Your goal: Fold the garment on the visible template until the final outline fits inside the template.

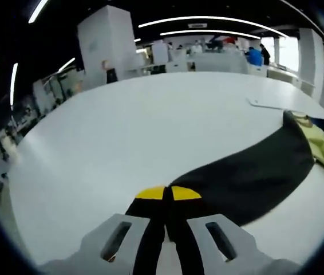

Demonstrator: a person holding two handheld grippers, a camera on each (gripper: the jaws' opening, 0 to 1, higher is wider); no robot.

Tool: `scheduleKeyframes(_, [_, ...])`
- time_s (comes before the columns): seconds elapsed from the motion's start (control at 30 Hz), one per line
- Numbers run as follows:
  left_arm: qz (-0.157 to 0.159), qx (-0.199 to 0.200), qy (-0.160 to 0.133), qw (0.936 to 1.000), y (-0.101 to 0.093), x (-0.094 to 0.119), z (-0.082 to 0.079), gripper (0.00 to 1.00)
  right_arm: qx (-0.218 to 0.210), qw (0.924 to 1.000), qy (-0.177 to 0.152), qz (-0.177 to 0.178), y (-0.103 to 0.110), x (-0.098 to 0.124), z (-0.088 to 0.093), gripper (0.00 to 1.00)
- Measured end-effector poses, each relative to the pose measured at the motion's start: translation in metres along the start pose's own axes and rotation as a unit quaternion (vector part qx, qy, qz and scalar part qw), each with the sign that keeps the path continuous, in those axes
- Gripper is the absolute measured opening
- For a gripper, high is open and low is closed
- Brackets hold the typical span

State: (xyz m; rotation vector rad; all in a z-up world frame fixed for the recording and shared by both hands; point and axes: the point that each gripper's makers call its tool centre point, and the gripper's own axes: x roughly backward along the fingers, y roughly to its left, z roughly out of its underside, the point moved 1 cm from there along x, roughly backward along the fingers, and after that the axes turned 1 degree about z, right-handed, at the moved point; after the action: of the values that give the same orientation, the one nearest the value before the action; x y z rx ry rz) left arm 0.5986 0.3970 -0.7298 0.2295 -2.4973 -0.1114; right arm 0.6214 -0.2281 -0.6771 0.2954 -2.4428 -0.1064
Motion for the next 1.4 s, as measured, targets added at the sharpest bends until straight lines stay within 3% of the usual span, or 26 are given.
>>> scheduleKeyframes(0.13, [-0.008, 0.006, 0.006, 0.9999, 0.008, -0.005, 0.003, 0.00, -0.019, 0.9997, 0.007, 0.015, -0.020, -0.005, 0.004, 0.00])
scheduleKeyframes(0.27, [-0.014, -0.026, -0.001, 0.9996, 0.010, -0.008, -0.002, 0.00, -0.036, 0.9991, 0.014, 0.020, -0.036, -0.013, 0.009, 0.00])
scheduleKeyframes(0.53, [-0.027, -0.034, 0.014, 0.9990, 0.019, -0.019, 0.000, 0.00, -0.056, 0.9968, 0.035, 0.045, -0.069, -0.034, 0.022, 0.00])
scheduleKeyframes(0.8, [-0.021, -0.050, 0.023, 0.9983, 0.020, -0.023, 0.001, 0.00, -0.057, 0.9945, 0.057, 0.067, -0.082, -0.045, 0.035, 0.00])
scheduleKeyframes(1.0, [-0.022, -0.048, 0.022, 0.9983, 0.021, -0.022, -0.001, 0.01, -0.049, 0.9929, 0.071, 0.082, -0.080, -0.041, 0.039, 0.00])
scheduleKeyframes(1.2, [-0.023, -0.059, 0.009, 0.9980, 0.024, -0.013, -0.006, 0.15, -0.056, 0.9938, 0.060, 0.075, -0.073, -0.023, 0.032, 0.22])
scheduleKeyframes(1.3, [-0.007, -0.061, -0.005, 0.9981, 0.017, -0.009, -0.009, 0.22, -0.053, 0.9950, 0.059, 0.061, -0.062, -0.015, 0.030, 0.30])
scheduleKeyframes(1.4, [0.029, -0.052, -0.021, 0.9980, 0.002, -0.003, -0.012, 0.31, -0.056, 0.9961, 0.051, 0.047, -0.049, -0.005, 0.026, 0.39])
